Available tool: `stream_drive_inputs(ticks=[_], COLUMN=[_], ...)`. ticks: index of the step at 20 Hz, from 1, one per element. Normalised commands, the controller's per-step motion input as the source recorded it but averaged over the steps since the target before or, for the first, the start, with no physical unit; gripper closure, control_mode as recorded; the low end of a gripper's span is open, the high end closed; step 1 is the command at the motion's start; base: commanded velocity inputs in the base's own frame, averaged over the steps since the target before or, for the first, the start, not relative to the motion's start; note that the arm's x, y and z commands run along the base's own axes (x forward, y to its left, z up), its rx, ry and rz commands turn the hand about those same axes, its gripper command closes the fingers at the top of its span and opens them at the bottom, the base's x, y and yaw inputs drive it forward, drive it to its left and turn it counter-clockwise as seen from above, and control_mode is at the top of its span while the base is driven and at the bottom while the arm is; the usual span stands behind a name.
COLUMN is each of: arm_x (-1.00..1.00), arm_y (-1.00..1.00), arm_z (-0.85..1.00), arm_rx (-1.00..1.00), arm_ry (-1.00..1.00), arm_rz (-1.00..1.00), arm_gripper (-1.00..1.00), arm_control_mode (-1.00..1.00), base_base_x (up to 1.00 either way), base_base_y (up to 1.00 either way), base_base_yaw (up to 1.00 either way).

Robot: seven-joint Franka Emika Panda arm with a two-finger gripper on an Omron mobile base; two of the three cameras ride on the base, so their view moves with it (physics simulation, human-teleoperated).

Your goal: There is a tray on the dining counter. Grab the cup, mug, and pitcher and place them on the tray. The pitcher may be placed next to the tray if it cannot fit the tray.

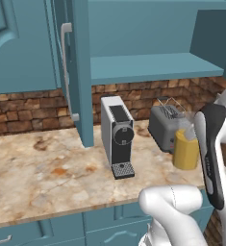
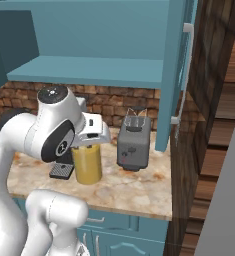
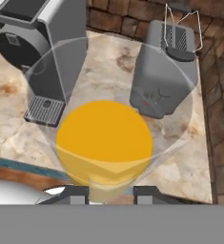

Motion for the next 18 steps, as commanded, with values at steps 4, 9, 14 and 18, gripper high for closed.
stream_drive_inputs(ticks=[4,9,14,18], arm_x=[-0.13,0.00,0.00,0.00], arm_y=[0.21,0.00,0.00,0.00], arm_z=[0.00,0.00,0.00,0.00], arm_rx=[0.00,0.00,0.00,0.00], arm_ry=[0.00,0.00,0.00,0.00], arm_rz=[0.00,0.00,0.00,0.00], arm_gripper=[1.00,1.00,1.00,1.00], arm_control_mode=[-1.00,1.00,1.00,1.00], base_base_x=[0.00,-0.42,-0.96,-1.00], base_base_y=[0.00,0.10,0.00,0.04], base_base_yaw=[0.00,0.01,0.14,0.24])
